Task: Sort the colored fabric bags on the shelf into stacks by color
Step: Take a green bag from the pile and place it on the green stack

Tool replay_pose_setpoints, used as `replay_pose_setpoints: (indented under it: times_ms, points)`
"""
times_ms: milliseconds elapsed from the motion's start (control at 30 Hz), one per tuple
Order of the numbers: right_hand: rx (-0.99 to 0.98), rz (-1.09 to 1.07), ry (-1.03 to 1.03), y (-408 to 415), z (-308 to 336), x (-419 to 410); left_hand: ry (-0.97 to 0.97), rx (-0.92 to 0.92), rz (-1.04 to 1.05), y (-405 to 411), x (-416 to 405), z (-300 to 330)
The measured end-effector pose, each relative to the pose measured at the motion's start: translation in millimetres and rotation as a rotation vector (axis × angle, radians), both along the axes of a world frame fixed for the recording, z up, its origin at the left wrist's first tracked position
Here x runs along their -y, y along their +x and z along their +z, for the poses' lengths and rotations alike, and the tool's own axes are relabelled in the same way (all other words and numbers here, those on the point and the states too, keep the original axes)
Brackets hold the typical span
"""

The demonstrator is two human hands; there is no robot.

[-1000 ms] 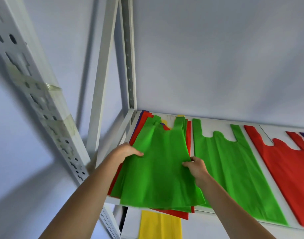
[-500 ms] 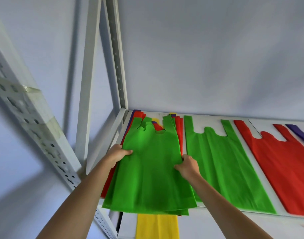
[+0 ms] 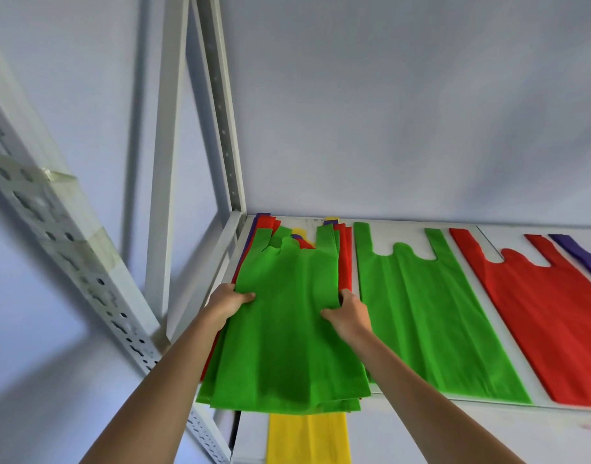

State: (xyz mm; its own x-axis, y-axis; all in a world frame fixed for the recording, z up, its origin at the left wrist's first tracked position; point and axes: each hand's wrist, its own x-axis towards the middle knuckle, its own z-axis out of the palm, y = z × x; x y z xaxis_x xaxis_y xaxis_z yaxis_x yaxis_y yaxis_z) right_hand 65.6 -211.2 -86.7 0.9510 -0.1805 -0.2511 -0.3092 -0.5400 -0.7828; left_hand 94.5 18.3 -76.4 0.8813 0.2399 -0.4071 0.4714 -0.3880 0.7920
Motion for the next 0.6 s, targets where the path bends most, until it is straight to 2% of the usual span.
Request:
replay_pose_setpoints:
  times_ms: [67, 233, 433, 500, 600]
  points:
    - [-0.034, 0.009, 0.099, -1, 1, -3, -0.011, 0.004, -0.001, -1, 1, 1]
    - [-0.19, -0.154, 0.416, 2, 10, 7, -0.088, -0.035, 0.005, 2, -5, 1]
    - [-0.422, -0.134, 0.525, -10, 17, 30, -0.24, -0.251, -0.07, 0, -10, 16]
    - [-0.426, -0.15, 0.605, -14, 19, 34, -0.289, -0.228, -0.052, 2, -9, 18]
    - [-0.366, -0.139, 0.598, -17, 17, 34, -0.149, -0.068, 0.02, 11, -5, 12]
